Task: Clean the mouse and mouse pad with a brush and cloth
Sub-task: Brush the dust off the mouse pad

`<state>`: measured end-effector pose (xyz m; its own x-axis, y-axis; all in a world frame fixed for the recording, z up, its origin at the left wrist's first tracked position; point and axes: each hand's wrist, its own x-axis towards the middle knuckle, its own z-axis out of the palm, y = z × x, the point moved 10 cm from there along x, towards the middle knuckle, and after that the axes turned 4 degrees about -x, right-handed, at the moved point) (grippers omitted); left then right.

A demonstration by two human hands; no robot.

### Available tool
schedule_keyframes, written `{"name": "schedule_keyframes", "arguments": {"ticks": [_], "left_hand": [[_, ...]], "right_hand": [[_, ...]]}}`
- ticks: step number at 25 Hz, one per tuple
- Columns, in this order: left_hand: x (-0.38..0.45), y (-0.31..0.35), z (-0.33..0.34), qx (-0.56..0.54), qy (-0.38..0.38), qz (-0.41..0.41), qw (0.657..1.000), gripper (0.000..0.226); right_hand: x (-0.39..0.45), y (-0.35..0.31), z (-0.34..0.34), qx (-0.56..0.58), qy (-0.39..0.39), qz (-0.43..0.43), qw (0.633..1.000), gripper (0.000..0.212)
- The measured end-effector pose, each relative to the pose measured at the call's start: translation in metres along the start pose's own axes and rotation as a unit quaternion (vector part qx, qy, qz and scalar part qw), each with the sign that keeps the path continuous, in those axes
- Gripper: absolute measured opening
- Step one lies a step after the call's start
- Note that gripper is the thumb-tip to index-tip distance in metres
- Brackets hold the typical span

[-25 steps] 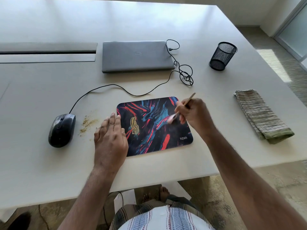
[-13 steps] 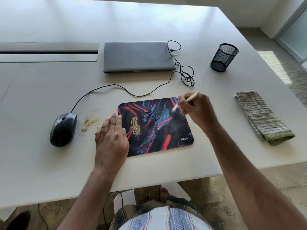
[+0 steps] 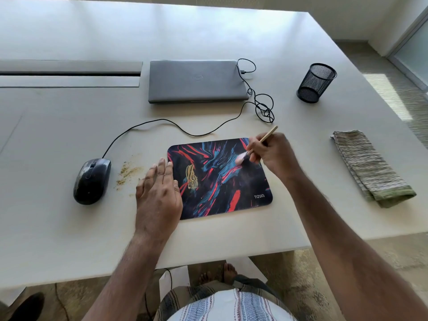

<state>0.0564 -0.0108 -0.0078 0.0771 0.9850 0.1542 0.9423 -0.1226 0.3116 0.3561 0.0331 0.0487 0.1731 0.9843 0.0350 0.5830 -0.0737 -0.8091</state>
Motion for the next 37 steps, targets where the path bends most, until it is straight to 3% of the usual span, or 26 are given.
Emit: {"name": "schedule_keyframes", "arguments": {"ticks": [2,3,6,7,10,11,15,16,20,21,25,28,30,31,34,35,37], "left_hand": [[0.000,0.000,0.000,0.000,0.000,0.001,1.000,0.059],[0.000,0.000,0.000,-0.001,0.002,0.001,1.000,0.058],[0.000,0.000,-0.001,0.005,0.015,0.001,1.000,0.057],[0.001,0.000,-0.001,0.006,0.016,0.001,1.000,0.056],[0.001,-0.001,0.000,0.003,0.010,-0.002,1.000,0.056],[0.001,-0.001,0.001,0.002,0.009,-0.003,1.000,0.056],[0.000,-0.002,0.001,0.005,0.007,-0.002,1.000,0.056],[0.001,-0.002,0.002,0.006,0.006,-0.001,1.000,0.056],[0.001,-0.003,0.003,0.004,0.003,-0.005,1.000,0.057],[0.001,-0.002,0.003,0.004,0.003,-0.005,1.000,0.057],[0.000,-0.003,0.002,0.000,0.004,-0.005,1.000,0.057],[0.000,-0.002,0.002,0.000,0.003,-0.003,1.000,0.057],[0.000,-0.002,0.001,0.005,0.009,-0.003,1.000,0.057],[0.000,-0.002,0.002,0.006,0.010,-0.003,1.000,0.056],[0.000,-0.002,0.002,0.003,0.014,-0.002,1.000,0.056],[0.001,-0.002,0.002,0.004,0.014,-0.003,1.000,0.056],[0.001,-0.002,0.002,0.005,0.012,-0.002,1.000,0.057]], "right_hand": [[0.003,-0.007,-0.014,-0.043,0.079,-0.019,0.996,0.035],[0.005,-0.008,-0.014,-0.026,0.075,-0.021,0.997,0.035],[0.002,-0.004,0.010,0.060,-0.054,0.021,0.997,0.034],[0.002,0.000,0.011,0.047,-0.054,0.023,0.997,0.034],[0.007,0.000,-0.019,-0.079,0.091,-0.024,0.992,0.035],[0.006,-0.003,-0.021,-0.070,0.101,-0.035,0.992,0.035],[0.000,-0.006,0.020,0.078,-0.090,-0.004,0.993,0.032],[0.001,-0.002,0.022,0.067,-0.089,0.010,0.994,0.032],[0.016,0.005,-0.016,-0.001,0.101,-0.009,0.995,0.030],[0.016,-0.001,-0.017,-0.001,0.106,-0.025,0.994,0.031],[0.012,-0.005,0.014,0.021,-0.006,-0.012,1.000,0.036],[0.018,0.004,-0.016,0.009,0.121,-0.004,0.993,0.029],[0.021,-0.002,-0.029,0.033,0.149,-0.035,0.988,0.030],[0.023,-0.006,-0.025,0.052,0.125,-0.045,0.990,0.033],[0.021,-0.004,0.017,0.070,-0.048,0.001,0.996,0.035],[0.023,0.002,0.021,0.062,-0.048,0.018,0.997,0.033],[0.031,0.007,0.003,0.032,0.044,0.016,0.998,0.027]]}}
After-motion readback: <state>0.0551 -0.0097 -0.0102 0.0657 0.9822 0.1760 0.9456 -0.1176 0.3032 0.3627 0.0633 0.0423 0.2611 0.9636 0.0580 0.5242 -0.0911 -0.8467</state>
